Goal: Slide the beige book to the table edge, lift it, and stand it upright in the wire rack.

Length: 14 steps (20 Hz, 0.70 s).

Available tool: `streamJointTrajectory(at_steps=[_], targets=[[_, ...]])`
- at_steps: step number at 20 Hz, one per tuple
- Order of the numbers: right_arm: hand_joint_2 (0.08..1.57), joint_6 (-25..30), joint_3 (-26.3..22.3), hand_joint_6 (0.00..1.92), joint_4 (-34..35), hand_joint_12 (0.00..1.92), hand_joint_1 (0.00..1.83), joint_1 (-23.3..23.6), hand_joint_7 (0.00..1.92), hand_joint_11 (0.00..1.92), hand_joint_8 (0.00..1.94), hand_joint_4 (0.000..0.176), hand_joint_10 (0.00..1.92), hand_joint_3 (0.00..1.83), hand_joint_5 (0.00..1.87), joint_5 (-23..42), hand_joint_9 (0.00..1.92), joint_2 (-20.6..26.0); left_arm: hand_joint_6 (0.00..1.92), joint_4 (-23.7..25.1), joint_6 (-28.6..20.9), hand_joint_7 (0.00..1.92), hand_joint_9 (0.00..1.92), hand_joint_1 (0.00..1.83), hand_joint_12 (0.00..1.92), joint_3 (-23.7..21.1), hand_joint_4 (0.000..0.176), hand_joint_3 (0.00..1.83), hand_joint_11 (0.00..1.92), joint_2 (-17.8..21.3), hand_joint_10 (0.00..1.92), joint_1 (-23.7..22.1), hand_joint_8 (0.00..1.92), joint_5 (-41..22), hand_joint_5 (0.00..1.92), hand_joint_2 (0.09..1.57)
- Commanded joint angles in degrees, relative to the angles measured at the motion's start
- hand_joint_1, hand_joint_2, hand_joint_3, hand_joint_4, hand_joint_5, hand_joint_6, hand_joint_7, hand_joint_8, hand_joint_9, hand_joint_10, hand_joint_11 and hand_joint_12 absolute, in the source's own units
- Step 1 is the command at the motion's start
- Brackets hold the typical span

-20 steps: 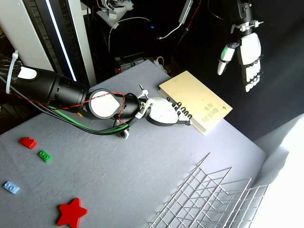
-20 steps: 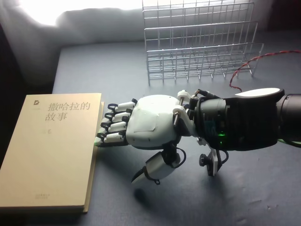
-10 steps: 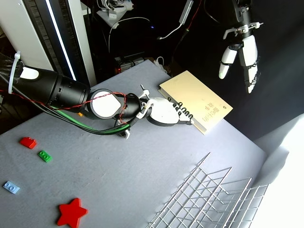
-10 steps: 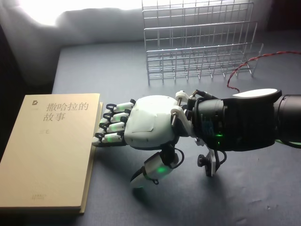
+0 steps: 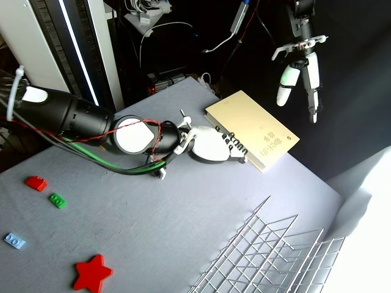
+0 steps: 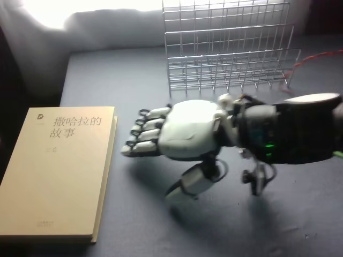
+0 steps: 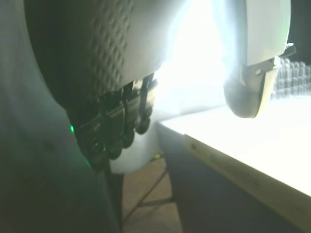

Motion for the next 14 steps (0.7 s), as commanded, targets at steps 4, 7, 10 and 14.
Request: streamJointTrajectory(at_steps=[4, 7, 10, 14], targets=[[1.08, -1.0, -5.5, 0.00, 1.7, 0.21, 0.38, 0.1, 0.13, 0.00, 0.00, 0.000, 0.00, 0.00, 0.08, 4.5, 0.10, 5.4, 0.01, -0.2, -8.4, 0.08, 0.11, 0.73, 0.36, 1.2, 0.051, 0.00, 0.00, -0.6, 0.01, 2.8, 0.00, -6.8, 0.07, 1.04], [1.07, -0.1, -9.2, 0.00, 1.7, 0.29, 0.36, -0.3, 0.10, 0.00, 0.00, 0.000, 0.00, 0.00, 0.09, 5.8, 0.08, 10.7, 0.00, -0.2, -14.4, 0.09, 0.11, 0.76, 0.35, 2.0, 0.051, 0.00, 0.00, -1.6, 0.00, 4.8, 0.00, -8.2, 0.08, 1.03], [1.06, 0.4, -13.5, 0.00, 1.7, 0.28, 0.36, -1.0, 0.12, 0.00, 0.00, 0.000, 0.00, 0.00, 0.09, 9.5, 0.08, 17.0, 0.00, -0.2, -18.2, 0.08, 0.08, 0.76, 0.29, 2.8, 0.048, 0.00, 0.00, -2.3, 0.00, 6.6, 0.00, -9.6, 0.07, 1.03], [1.07, 1.1, -17.5, 0.00, 1.7, 0.32, 0.35, -1.3, 0.11, 0.00, 0.00, 0.000, 0.00, 0.00, 0.11, 13.3, 0.08, 23.7, 0.00, -0.2, -22.9, 0.09, 0.11, 0.77, 0.37, 3.4, 0.051, 0.00, 0.00, -2.9, 0.01, 8.4, 0.00, -11.7, 0.09, 1.01]])
